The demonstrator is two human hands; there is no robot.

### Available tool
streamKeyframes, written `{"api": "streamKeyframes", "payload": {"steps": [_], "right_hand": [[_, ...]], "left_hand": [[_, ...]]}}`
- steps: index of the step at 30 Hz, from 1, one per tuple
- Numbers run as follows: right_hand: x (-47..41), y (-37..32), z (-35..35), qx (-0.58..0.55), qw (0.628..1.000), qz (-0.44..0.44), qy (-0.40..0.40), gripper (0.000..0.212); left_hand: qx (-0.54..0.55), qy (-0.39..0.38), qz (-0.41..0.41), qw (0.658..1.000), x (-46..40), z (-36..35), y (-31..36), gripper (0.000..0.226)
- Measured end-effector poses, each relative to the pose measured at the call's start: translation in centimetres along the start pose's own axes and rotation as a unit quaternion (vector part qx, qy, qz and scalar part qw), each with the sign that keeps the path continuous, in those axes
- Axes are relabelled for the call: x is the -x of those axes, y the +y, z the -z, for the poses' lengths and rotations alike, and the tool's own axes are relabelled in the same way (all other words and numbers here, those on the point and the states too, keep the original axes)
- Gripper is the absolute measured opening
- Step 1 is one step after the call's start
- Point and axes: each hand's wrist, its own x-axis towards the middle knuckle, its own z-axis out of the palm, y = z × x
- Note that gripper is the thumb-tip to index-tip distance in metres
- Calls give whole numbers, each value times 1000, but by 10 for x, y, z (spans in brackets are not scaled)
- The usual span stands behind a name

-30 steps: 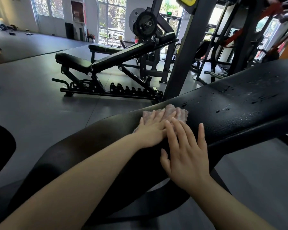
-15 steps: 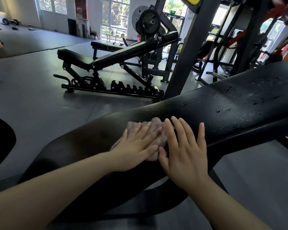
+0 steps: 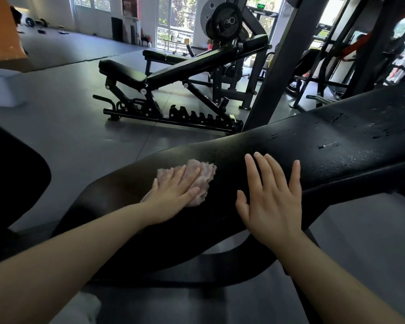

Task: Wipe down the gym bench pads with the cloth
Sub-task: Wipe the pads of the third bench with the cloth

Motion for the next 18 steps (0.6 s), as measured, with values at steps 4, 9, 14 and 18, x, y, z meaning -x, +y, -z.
{"api": "streamKeyframes", "payload": {"steps": [4,9,14,18], "right_hand": [[1,1,2,5,1000,12,-10,60],[1,2,4,1,999,24,-25,58],[1,10,14,-66,995,56,-46,54],[0,17,33,-245,966,-29,-81,47]], "left_hand": [[-8,-23,-13,1000,57,-6,-3,65],[-40,-2,-1,999,56,-10,26,57],[-33,24,-48,998,27,-7,82,54],[9,-1,-111,994,15,-3,99,57]]}}
